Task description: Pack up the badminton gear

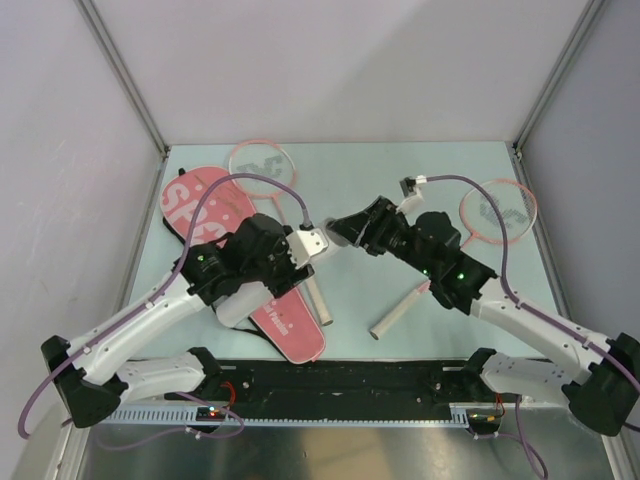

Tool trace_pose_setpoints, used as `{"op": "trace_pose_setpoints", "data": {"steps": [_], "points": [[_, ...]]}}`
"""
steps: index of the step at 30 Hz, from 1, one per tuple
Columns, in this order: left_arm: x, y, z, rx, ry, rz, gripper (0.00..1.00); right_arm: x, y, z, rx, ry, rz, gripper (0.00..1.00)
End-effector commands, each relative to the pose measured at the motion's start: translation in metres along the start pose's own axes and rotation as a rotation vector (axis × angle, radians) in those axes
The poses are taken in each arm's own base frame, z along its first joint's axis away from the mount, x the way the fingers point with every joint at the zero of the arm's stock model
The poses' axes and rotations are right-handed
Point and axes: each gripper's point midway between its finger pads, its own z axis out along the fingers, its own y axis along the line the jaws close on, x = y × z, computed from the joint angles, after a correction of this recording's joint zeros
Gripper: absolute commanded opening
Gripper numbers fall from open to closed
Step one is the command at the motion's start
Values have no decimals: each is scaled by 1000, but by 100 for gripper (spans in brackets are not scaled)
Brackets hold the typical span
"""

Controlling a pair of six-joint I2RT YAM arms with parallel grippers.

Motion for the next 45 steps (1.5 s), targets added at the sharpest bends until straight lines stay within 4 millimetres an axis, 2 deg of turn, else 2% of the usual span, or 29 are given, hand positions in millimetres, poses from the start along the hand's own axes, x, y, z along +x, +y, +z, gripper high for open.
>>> {"op": "trace_pose_setpoints", "data": {"steps": [1,4,6,8,12,20,24,27,30,39,45], "points": [[-113,23,-43,-98,-435,-74,47,-16,-19,-23,74,-53,-9,74],[-117,23,-52,-95,-469,-153,47,-60,-16,-45,89,-217,-40,85],[-123,22,-57,-82,-493,-200,46,-79,-15,-61,102,-289,-65,88],[-130,22,-60,-72,-510,-244,45,-86,-23,-73,144,-316,-84,91],[-147,35,-59,-112,-533,-329,49,-86,-32,-89,181,-314,-115,93],[-200,72,-27,-118,-622,-579,47,-64,-59,-120,266,-265,-179,91],[-227,99,0,-125,-660,-736,48,-57,-74,-137,319,-270,-201,92],[-235,125,32,-133,-643,-877,49,-53,-82,-146,343,-271,-214,92],[-240,145,60,-148,-624,-926,51,-50,-83,-150,345,-261,-229,92],[-219,190,133,-192,-564,-1099,53,-41,-93,-151,376,-209,-254,92],[-193,219,196,-202,-513,-1219,54,-38,-104,-150,415,-183,-269,92]]}}
